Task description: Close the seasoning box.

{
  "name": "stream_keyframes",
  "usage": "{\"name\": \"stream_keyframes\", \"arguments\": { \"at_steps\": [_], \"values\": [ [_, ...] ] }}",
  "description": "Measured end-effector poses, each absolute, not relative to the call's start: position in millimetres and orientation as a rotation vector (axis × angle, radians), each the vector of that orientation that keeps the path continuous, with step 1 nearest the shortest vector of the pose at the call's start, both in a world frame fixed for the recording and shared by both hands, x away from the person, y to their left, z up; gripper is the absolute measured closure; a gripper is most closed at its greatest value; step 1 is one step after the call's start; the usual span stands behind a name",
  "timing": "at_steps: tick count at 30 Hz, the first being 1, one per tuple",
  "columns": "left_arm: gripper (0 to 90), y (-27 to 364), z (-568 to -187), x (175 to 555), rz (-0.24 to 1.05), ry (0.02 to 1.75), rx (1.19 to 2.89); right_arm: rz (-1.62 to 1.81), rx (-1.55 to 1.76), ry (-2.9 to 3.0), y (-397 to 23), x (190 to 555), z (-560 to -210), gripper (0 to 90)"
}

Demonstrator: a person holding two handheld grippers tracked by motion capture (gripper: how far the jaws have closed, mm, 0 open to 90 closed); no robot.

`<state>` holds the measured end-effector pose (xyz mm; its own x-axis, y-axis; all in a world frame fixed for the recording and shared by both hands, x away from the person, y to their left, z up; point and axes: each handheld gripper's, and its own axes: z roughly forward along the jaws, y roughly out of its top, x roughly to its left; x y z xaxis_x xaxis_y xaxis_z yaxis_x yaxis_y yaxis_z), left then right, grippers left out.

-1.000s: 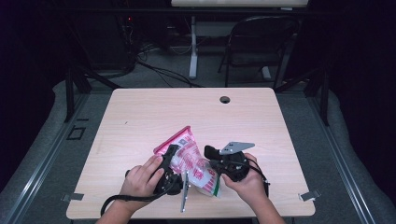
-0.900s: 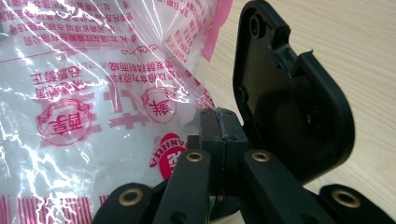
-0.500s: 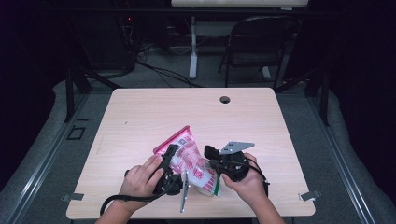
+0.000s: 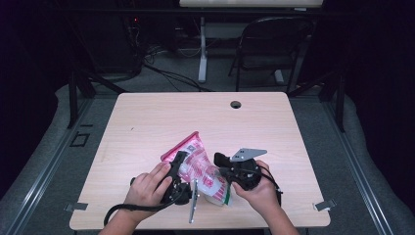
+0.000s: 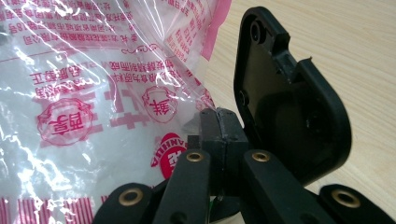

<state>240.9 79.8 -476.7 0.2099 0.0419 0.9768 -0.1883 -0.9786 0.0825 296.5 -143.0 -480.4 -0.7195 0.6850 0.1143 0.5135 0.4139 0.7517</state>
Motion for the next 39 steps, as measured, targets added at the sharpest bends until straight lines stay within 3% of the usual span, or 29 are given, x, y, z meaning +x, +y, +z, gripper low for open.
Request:
{"name": "stream_keyframes", "arguments": {
  "at_steps": [39],
  "values": [
    [70.0,75.7,-474.4,239.9,1.894,-0.187,2.285,1.206,1.073,2.449,-144.2,297.5,-481.4,90.0]
  ]
}}
